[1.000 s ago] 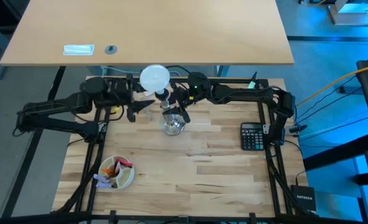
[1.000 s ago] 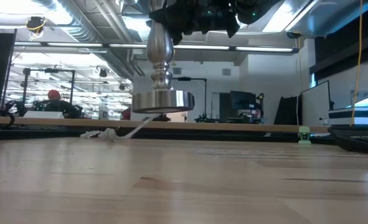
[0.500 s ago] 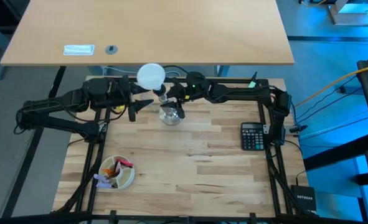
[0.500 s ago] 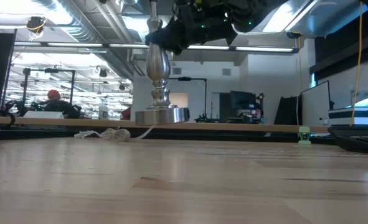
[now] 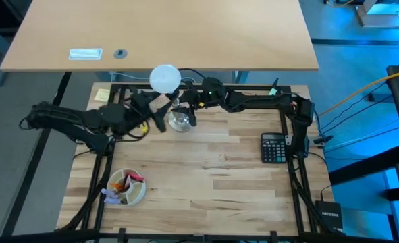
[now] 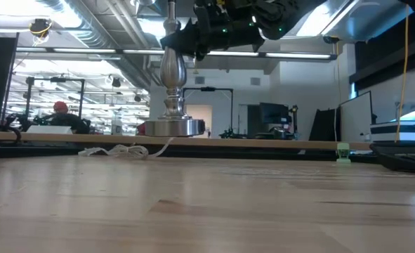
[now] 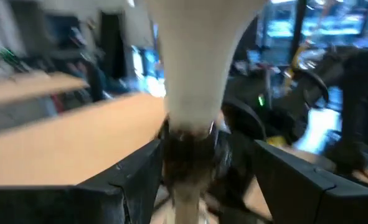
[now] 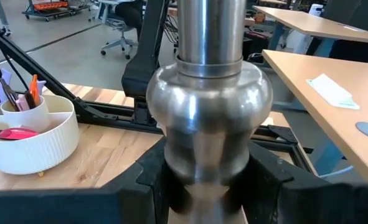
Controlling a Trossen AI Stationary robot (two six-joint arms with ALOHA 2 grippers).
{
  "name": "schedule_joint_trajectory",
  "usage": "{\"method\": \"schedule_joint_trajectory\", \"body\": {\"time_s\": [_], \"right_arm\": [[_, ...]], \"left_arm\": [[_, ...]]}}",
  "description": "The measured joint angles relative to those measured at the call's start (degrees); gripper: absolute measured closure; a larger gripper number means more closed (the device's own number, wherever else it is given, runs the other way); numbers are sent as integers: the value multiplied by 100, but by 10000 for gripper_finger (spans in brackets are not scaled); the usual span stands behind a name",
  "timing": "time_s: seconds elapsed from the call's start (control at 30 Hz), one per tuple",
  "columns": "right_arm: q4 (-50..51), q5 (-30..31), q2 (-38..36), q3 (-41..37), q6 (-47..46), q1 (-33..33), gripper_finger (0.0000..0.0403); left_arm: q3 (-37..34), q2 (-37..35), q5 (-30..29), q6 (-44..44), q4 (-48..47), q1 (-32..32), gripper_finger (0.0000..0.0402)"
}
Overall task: Screw lightbulb
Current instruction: Insert the white lightbulb on the silver lamp
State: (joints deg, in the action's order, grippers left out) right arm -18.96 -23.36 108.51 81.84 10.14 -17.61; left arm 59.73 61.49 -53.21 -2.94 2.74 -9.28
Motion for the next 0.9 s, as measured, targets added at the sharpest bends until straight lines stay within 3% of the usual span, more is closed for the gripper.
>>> {"method": "schedule_joint_trajectory", "body": {"time_s": [0.13,0.3,0.77,0.9], "right_arm": [[115,-8,-1,0,16,-4,263],[140,-11,8,-4,73,-4,263],[99,-15,8,-4,70,-4,263],[102,-15,8,-4,66,-4,263]], "left_arm": [[476,507,-1006,-543,123,-231,166],[1071,948,-1537,-1046,135,-286,166],[1239,1104,-1494,-1117,138,147,169],[1239,1104,-1440,-1126,129,156,208]]}}
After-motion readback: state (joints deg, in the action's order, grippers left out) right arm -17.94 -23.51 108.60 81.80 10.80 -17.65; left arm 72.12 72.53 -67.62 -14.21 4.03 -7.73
